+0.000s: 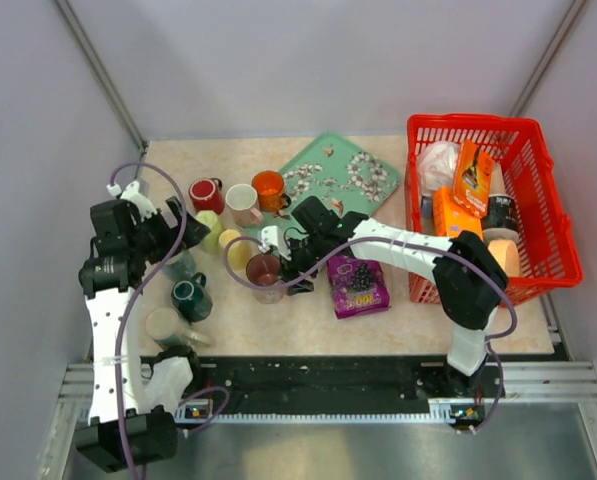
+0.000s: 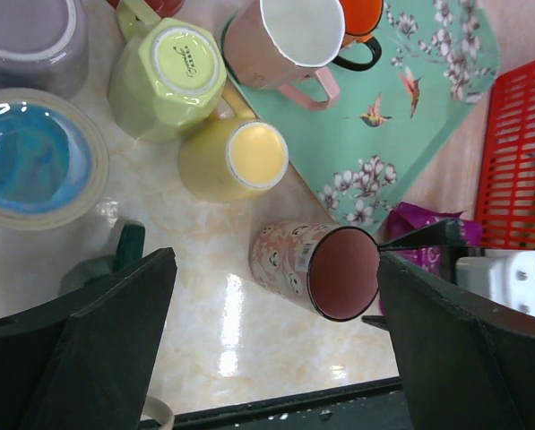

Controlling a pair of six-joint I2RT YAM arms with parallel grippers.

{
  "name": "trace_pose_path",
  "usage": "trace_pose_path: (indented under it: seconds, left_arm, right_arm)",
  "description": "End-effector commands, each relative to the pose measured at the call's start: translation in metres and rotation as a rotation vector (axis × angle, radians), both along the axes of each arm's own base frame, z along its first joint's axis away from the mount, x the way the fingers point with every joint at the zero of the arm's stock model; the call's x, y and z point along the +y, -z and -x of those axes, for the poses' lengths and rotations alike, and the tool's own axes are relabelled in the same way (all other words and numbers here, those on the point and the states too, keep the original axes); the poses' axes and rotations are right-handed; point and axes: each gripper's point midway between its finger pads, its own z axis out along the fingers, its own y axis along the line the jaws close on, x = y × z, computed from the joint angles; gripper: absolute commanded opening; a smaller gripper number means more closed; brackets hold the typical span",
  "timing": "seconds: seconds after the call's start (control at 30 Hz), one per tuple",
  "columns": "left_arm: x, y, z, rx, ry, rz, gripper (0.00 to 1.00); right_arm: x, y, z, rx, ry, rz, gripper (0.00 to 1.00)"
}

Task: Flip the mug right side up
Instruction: Pick up the cup at the center of the board.

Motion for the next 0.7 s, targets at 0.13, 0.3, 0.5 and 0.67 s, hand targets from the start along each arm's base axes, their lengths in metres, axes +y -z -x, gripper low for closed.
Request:
trace_pose_path:
  seconds: [0.13,0.3,0.5,0.67]
  left_arm:
    - [-0.006,-0.023,0.001,-0.103,-0.044,0.24,0.95]
    - [0.005,-0.027,0.0,-0.132,-0.071,0.183,0.95]
    - [0.011,-0.032,-0.006,-0.154,-0.073,0.169,0.94]
    - [0.009,-0.047,-0.013,-0.202,0.007,0.138,0.94]
  right_arm:
    - [0.015,0.02,-0.011,-0.172,0.005,0.047,0.56]
    - [0.011,0.027,-0.008,-0.177,0.006,0.065,0.16]
    - [-0.007,-0.014,-0.018,-0.209,0.055,0.017,0.0]
    - [-0.035,-0.079,-0.053,-0.209,0.158,-0.071,0.0]
